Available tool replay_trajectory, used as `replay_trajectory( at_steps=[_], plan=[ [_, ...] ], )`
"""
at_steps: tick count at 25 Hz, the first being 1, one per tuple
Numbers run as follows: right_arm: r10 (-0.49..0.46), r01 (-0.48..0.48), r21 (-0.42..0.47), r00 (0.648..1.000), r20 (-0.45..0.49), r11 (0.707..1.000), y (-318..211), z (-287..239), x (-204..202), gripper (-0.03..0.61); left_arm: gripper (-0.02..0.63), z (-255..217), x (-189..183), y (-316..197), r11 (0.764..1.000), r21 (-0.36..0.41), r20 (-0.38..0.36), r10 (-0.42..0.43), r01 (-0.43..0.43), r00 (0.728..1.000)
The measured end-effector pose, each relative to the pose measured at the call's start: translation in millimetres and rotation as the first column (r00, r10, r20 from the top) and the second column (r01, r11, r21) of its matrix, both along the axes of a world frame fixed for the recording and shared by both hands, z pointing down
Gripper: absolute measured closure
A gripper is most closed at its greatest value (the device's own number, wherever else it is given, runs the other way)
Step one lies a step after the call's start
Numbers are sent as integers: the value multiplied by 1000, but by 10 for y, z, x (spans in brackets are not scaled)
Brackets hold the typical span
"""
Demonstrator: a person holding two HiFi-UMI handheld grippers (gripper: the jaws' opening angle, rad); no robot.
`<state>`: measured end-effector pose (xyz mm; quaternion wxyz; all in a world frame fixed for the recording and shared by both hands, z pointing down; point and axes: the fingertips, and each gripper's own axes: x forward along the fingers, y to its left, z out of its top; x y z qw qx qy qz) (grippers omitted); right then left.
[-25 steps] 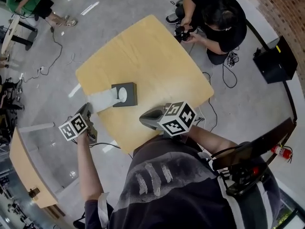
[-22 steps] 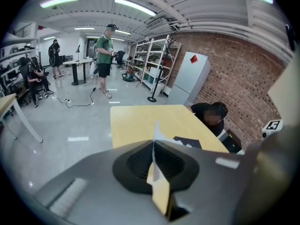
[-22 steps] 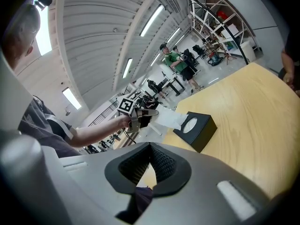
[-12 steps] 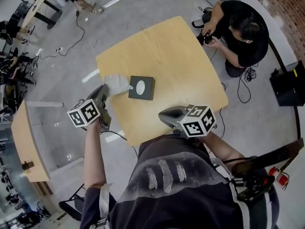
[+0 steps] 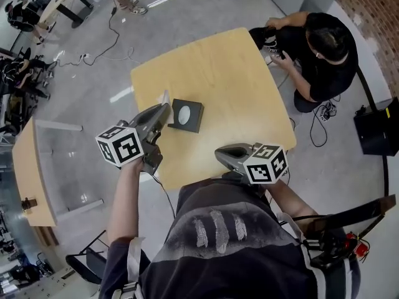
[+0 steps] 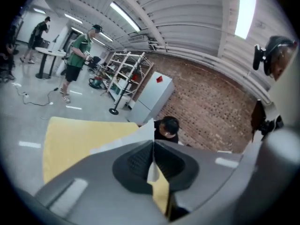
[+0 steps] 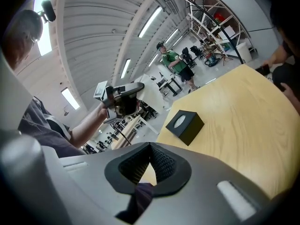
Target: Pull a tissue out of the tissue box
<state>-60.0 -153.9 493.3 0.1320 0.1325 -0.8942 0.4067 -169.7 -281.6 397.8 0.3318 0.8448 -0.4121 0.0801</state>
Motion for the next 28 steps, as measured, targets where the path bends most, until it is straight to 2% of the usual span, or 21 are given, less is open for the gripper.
replay_trajectory(
  at_steps=[3,7,9,12,14,15,16,19,21,23,26,28],
  plan=[
    [28,-28,-6,1000,-1,1000,5,22,34,581,609,-64,482,78,989,-7,-111,148,-150,983],
    [78,-78,-22,997,-9,997,-9,66,190,581,609,-122,1119,82,964,-7,-272,253,-264,928],
    [100,-100,-30,995,-11,995,-36,119,283,581,609,-196,1382,26,959,12,-407,264,-284,874],
    [127,-127,-41,992,-12,991,-96,244,427,581,609,-208,1618,-142,967,27,-599,220,-254,770],
    [142,-143,-49,990,-16,989,-73,264,511,581,609,-87,1663,-210,979,-6,-655,151,-204,740],
    [149,-150,-54,989,-19,987,-44,254,550,581,609,29,1676,-203,982,-40,-660,113,-184,743],
    [155,-156,-59,988,-22,986,-12,241,587,581,609,183,1689,-175,982,-82,-648,76,-169,758],
    [168,-170,-75,985,-31,983,39,247,672,581,609,762,1706,-59,971,-200,-560,-5,-130,828],
    [169,-171,-84,985,-38,982,43,270,691,581,609,1093,1678,-27,969,-229,-483,-27,-97,875],
    [162,-166,-90,986,-45,982,55,293,697,581,609,1389,1653,13,964,-259,-414,-54,-61,909],
    [146,-151,-96,988,-57,984,88,312,712,581,609,1812,1631,140,947,-320,-307,-86,-18,948],
    [142,-147,-97,988,-62,984,91,307,727,581,609,2005,1595,208,939,-344,-249,-95,3,964]
  ],
)
